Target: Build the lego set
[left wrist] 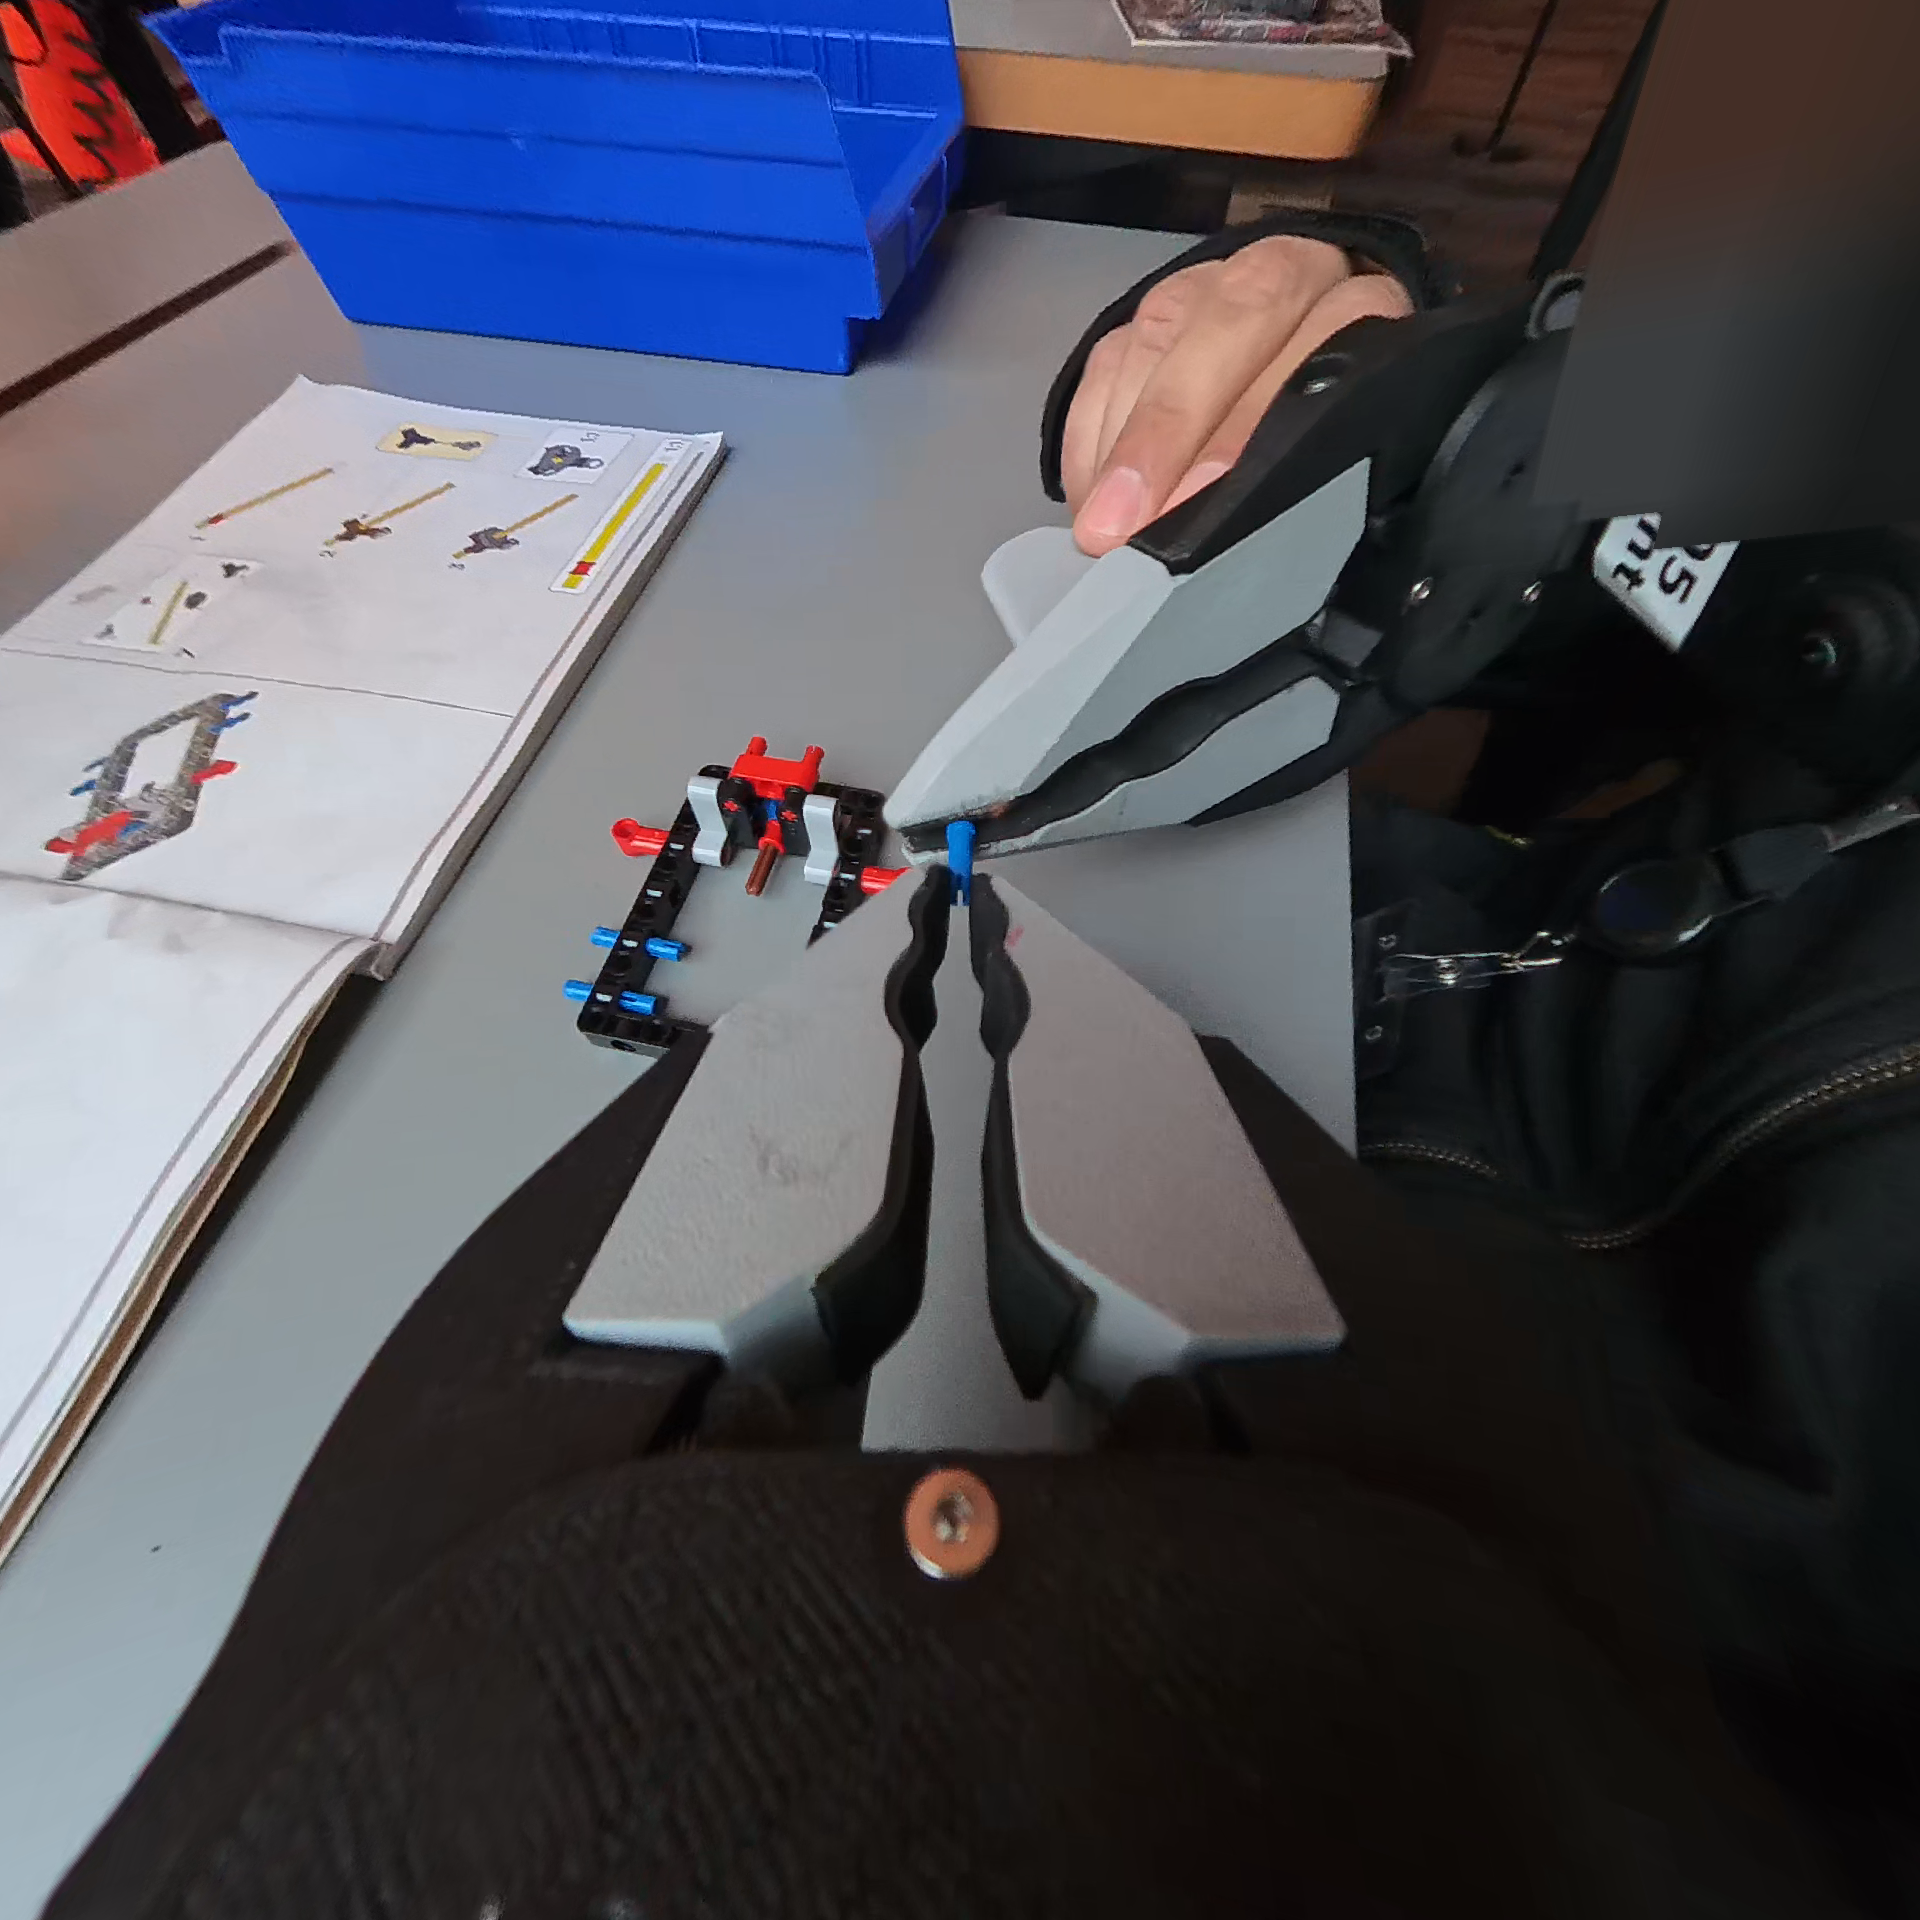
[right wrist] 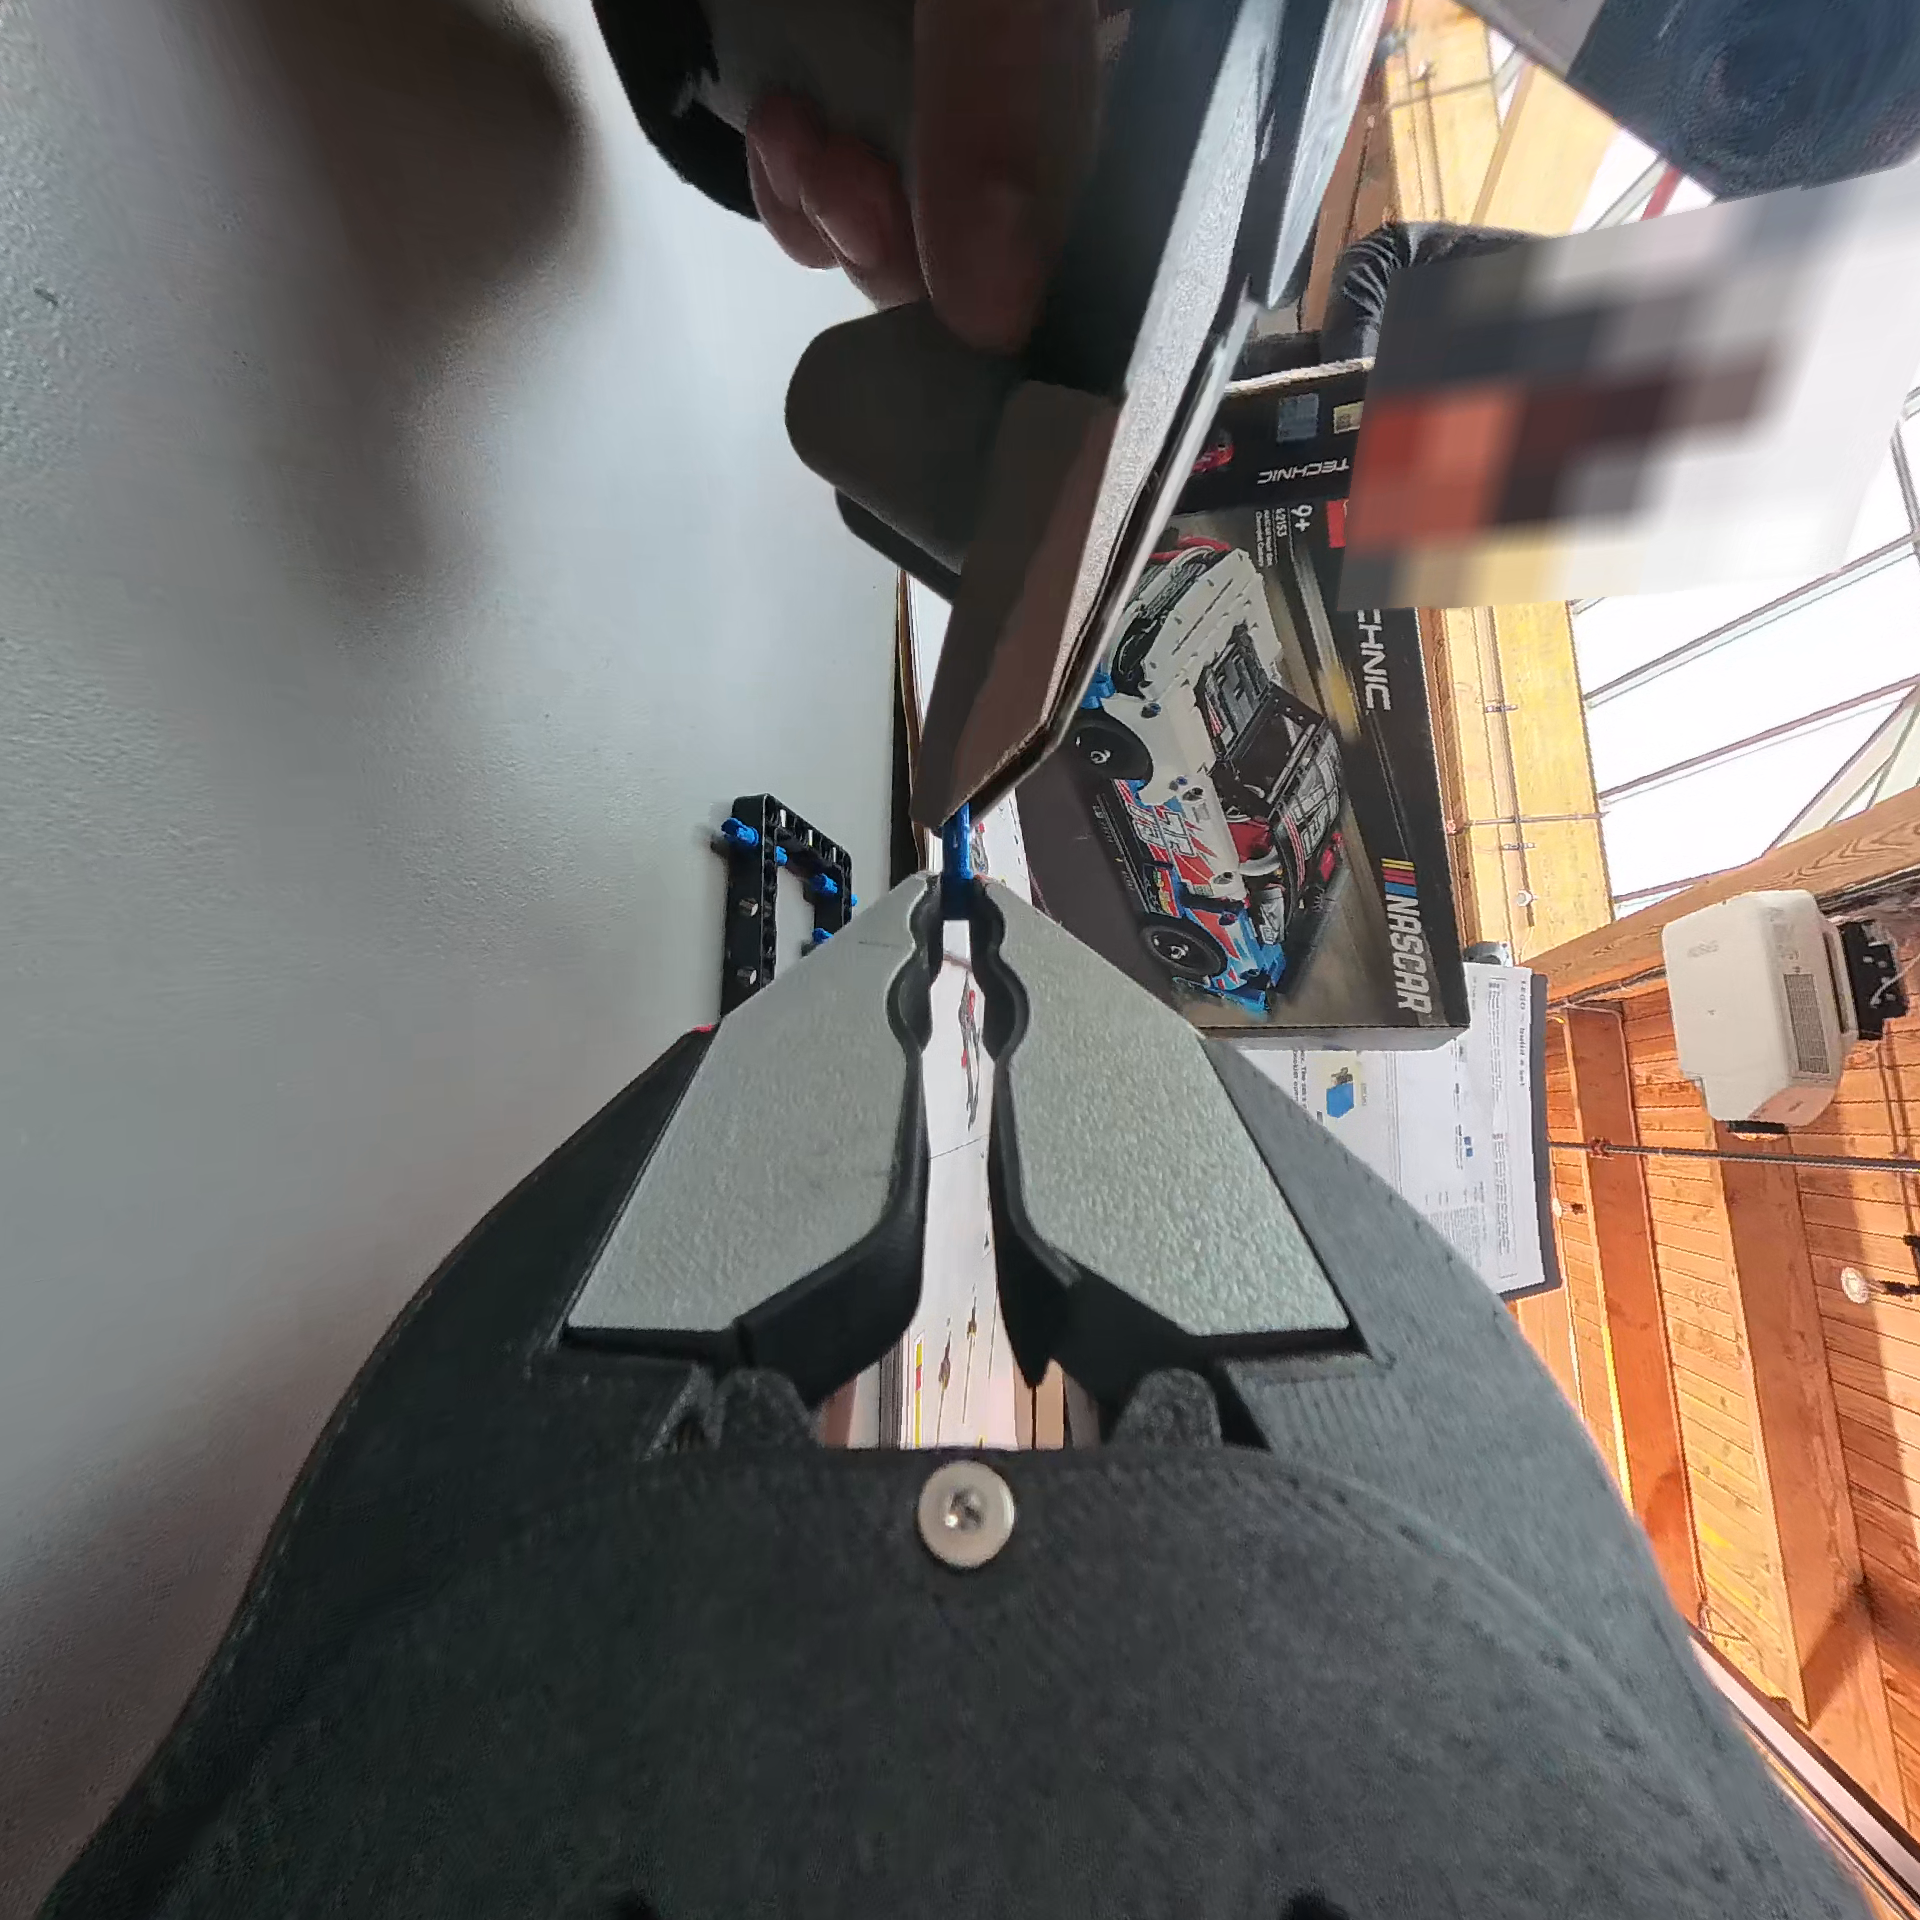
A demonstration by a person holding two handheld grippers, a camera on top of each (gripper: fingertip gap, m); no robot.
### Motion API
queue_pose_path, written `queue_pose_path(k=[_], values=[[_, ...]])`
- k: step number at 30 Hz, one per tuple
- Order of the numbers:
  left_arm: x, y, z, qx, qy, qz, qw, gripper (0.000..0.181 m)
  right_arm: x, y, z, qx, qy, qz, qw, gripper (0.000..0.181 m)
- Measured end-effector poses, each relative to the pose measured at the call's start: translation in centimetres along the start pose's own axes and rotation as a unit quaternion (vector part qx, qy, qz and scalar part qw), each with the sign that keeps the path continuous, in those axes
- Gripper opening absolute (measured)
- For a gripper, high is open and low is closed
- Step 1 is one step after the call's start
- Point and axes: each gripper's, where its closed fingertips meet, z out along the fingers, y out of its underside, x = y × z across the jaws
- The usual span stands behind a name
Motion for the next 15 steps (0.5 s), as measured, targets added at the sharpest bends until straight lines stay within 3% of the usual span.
queue_pose_path(k=[9,15], values=[[0.2,0.4,0.0,-0.018,0.002,0.059,0.998,0.002,-0.5,-0.3,0.1,0.015,-0.019,0.014,1.0,0.001],[0.0,1.6,0.7,-0.045,-0.002,0.049,0.998,0.009,-0.3,-0.2,0.1,0.02,-0.021,0.034,0.999,0.001]])
